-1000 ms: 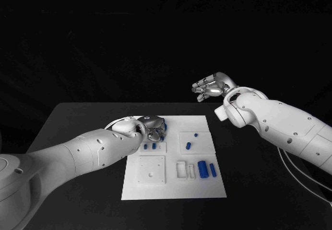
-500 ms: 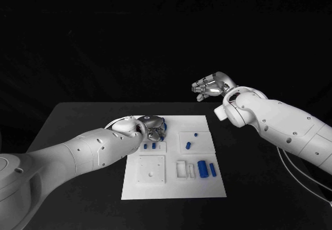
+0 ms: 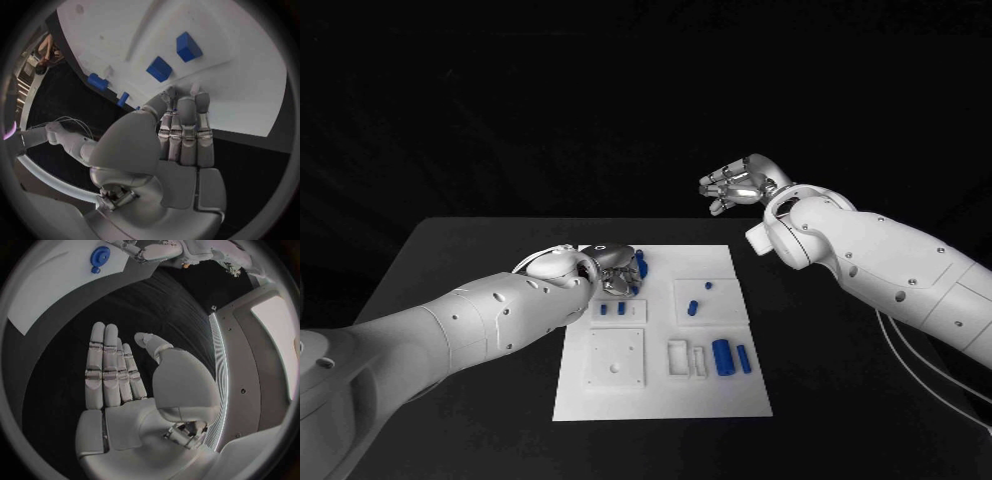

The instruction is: Assemble the parts on the task board

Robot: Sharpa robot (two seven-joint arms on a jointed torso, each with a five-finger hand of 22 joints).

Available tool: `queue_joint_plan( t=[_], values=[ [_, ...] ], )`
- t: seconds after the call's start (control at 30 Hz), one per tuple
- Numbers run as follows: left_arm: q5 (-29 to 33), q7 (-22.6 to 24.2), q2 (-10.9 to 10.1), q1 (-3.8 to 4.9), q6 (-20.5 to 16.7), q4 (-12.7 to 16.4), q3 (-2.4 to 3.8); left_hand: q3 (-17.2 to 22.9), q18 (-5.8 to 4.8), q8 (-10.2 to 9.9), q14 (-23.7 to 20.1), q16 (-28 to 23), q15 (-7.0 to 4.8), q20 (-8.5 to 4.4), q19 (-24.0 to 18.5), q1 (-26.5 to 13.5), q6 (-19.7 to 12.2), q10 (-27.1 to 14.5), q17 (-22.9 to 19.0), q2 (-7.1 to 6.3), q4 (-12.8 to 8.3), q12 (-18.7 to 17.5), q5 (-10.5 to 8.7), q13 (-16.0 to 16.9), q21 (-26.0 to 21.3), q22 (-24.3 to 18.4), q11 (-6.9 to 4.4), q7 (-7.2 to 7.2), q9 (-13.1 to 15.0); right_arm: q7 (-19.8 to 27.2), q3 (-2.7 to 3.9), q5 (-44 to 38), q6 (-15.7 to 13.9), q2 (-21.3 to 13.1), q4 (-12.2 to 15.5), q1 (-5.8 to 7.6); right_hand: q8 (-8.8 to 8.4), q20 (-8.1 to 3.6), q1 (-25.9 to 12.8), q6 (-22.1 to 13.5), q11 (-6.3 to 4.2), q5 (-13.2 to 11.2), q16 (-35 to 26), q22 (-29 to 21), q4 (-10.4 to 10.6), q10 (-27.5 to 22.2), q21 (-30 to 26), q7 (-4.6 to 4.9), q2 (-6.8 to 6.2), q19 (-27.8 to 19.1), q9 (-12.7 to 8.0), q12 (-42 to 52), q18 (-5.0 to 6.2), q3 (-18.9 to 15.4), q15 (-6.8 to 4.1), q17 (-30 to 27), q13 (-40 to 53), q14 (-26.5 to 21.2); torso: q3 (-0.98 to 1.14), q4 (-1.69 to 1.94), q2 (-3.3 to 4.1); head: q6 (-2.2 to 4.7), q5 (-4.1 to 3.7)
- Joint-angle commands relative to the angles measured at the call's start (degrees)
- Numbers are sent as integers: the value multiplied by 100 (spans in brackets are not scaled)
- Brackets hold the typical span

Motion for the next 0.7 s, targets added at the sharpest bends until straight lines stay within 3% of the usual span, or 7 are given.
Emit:
queue_joint_plan(
  t=[0.03, 0.3, 0.47, 0.7],
  values=[
    [334, 10, -35, 20, 18, 66, 84, -4, 3, 5, 39, 9, 15, 10, -7, -57, -33, -32, 5, -17, 41, 1, -24, -1, -35, 98, 1, -6, 2, 71, 1, -22, -14, 3, -6, 1, -7, -9, -38, 2, -3, 18, 19, -24, -11, 1, 38, -3, 5, -44, 1, -19, 38, 26, 14, -4, -8, -11, -3, 0, 0, 27, 27],
    [827, -3, -277, 99, 46, 311, 335, 2, 11, 6, 32, -6, 16, 14, 21, -25, -41, -38, 3, -18, 72, 0, 13, -1, -94, 110, 5, -1, 3, 74, 1, -73, -37, -10, -8, 0, -6, -8, -34, 2, -4, 19, 14, -30, -15, 3, 39, -3, 2, -50, 2, -18, 38, 27, 15, -6, -8, -20, -5, 12, -2, 57, 83],
    [957, 25, -492, 197, 103, 505, 378, 22, 12, 7, 26, -21, 13, 9, 20, -12, -33, -26, -3, -26, 63, 1, 62, -1, -98, 119, 5, 1, 3, 76, 0, -74, -55, -32, -2, 0, -5, -5, -35, 6, -4, 17, 12, -40, -13, 6, 43, -3, 2, -58, 2, -17, 37, 25, 17, -8, -8, -24, 6, 0, 8, 52, 152],
    [935, -17, -731, 280, 175, 678, 387, 23, 9, 6, 23, -28, 13, 11, 13, -27, -31, -29, -5, -24, 75, 0, 59, -1, -98, 118, 4, -1, 3, 67, 0, -72, -69, -55, 8, 1, -5, -5, -35, 6, -4, 17, 12, -40, -13, 6, 43, -3, 2, -58, 2, -17, 37, 25, 17, -8, -8, -24, 10, 4, 13, 55, 174]
  ],
)
